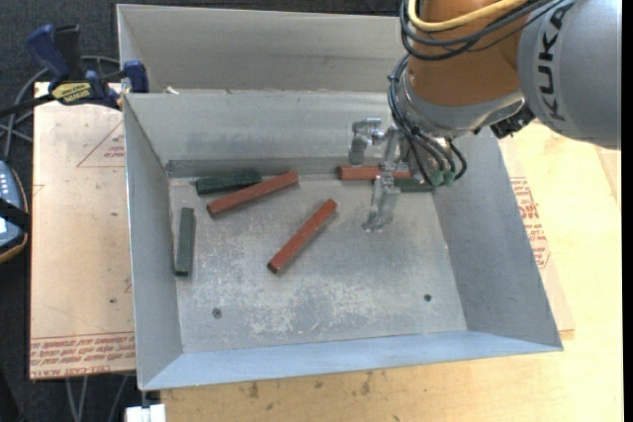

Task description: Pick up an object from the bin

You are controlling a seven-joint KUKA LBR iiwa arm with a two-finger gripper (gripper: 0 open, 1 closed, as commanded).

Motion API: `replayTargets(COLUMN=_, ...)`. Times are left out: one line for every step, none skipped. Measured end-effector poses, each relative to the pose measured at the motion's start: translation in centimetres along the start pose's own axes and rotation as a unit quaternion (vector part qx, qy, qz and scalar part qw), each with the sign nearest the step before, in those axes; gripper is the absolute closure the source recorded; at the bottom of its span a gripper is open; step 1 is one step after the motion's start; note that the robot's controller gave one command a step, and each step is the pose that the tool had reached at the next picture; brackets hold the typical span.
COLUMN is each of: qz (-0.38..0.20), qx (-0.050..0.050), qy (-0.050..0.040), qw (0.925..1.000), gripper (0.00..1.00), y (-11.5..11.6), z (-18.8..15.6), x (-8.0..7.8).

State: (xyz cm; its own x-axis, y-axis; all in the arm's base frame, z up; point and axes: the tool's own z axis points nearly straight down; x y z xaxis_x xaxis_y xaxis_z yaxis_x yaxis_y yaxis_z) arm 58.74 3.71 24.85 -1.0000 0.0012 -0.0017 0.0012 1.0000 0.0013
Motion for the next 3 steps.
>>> replayTargets(qz=0.000, qx=0.000, qy=0.0000, qw=1.0000, gripper=1.00, y=0.0, z=0.0, x=0.0)
replayTargets(qz=0.000, qx=0.000, qy=-0.0001, qw=1.0000, gripper=0.00, y=0.0, z=0.0, x=0.0)
replayTargets(qz=-0.065, qx=0.000, qy=0.0037, qw=0.9979, gripper=0.00, y=1.4, z=15.5, x=-2.4)
